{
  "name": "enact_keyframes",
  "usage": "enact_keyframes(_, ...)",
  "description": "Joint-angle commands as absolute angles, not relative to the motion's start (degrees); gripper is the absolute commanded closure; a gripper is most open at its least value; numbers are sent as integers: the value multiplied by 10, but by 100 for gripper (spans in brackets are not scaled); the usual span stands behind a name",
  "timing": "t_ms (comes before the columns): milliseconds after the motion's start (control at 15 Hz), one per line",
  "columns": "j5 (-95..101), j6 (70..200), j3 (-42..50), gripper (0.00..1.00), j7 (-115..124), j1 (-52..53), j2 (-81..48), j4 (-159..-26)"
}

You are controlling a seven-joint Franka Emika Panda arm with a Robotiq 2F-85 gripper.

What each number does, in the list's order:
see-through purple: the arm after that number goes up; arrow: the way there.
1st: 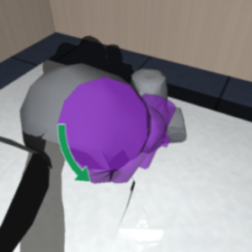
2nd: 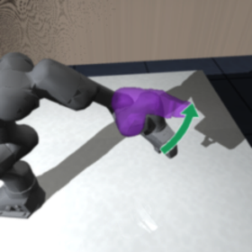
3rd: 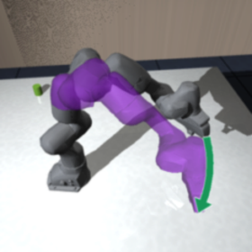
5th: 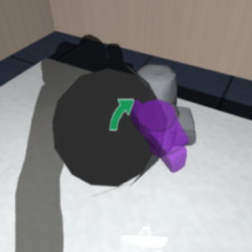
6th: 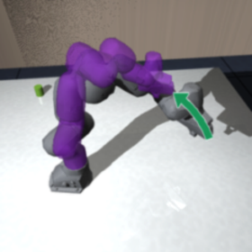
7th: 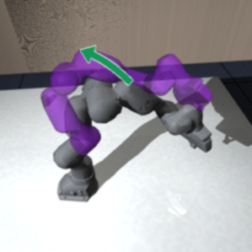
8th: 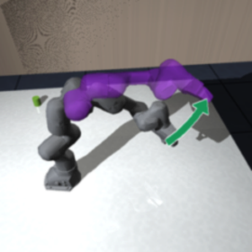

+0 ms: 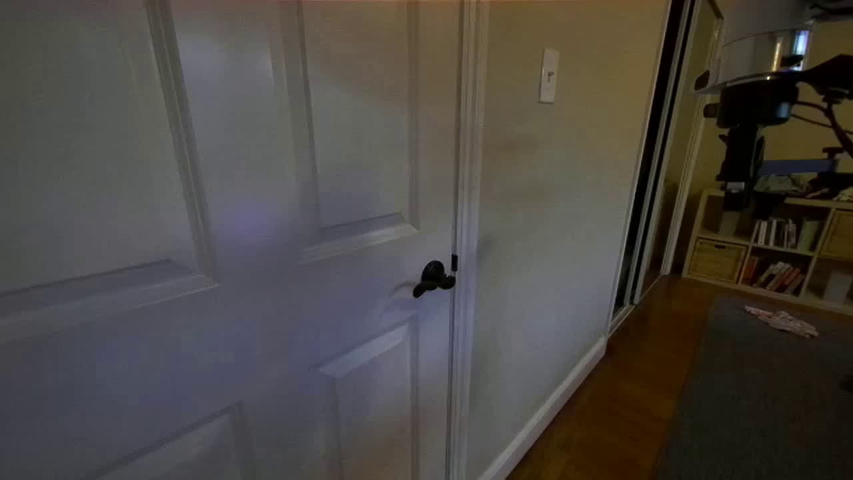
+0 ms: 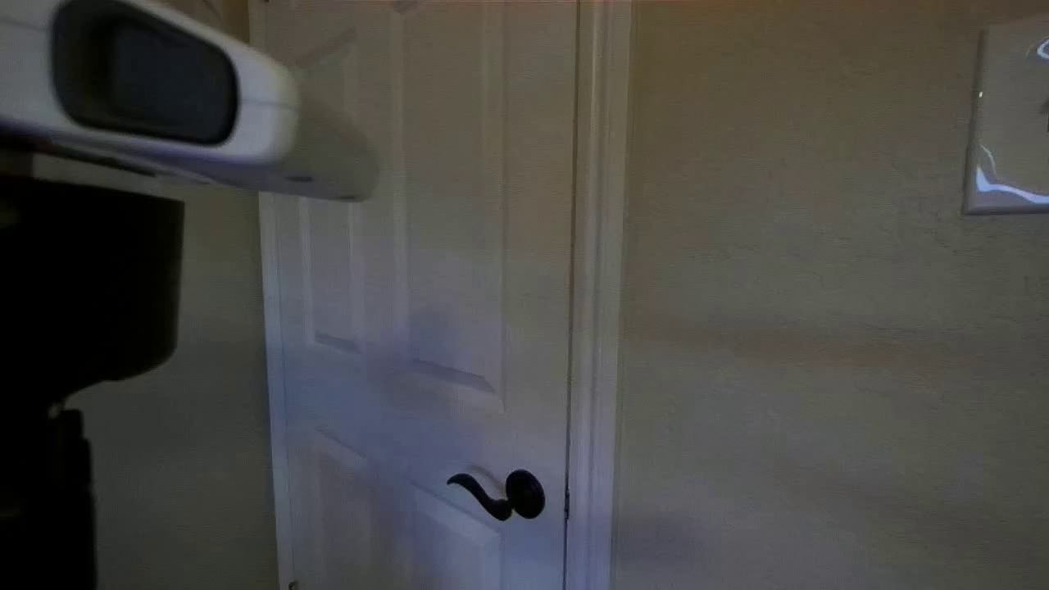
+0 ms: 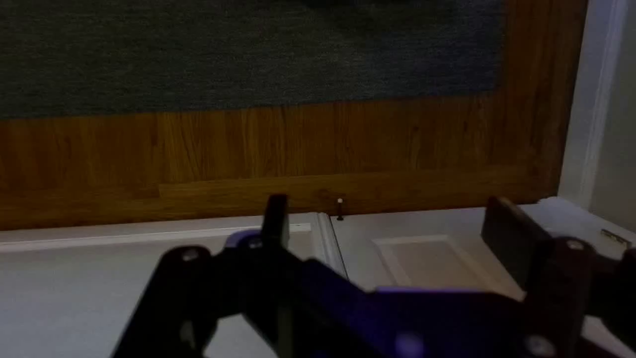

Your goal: Open the door

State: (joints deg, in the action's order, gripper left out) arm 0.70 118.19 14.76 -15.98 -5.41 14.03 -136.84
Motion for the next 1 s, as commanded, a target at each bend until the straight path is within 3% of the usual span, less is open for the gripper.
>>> enact_keyframes(0,4,1181,136,0,-162,-66,140,-1368)
enact_keyframes(933,-19,1216,104,0,-136,-41,95,-1352)
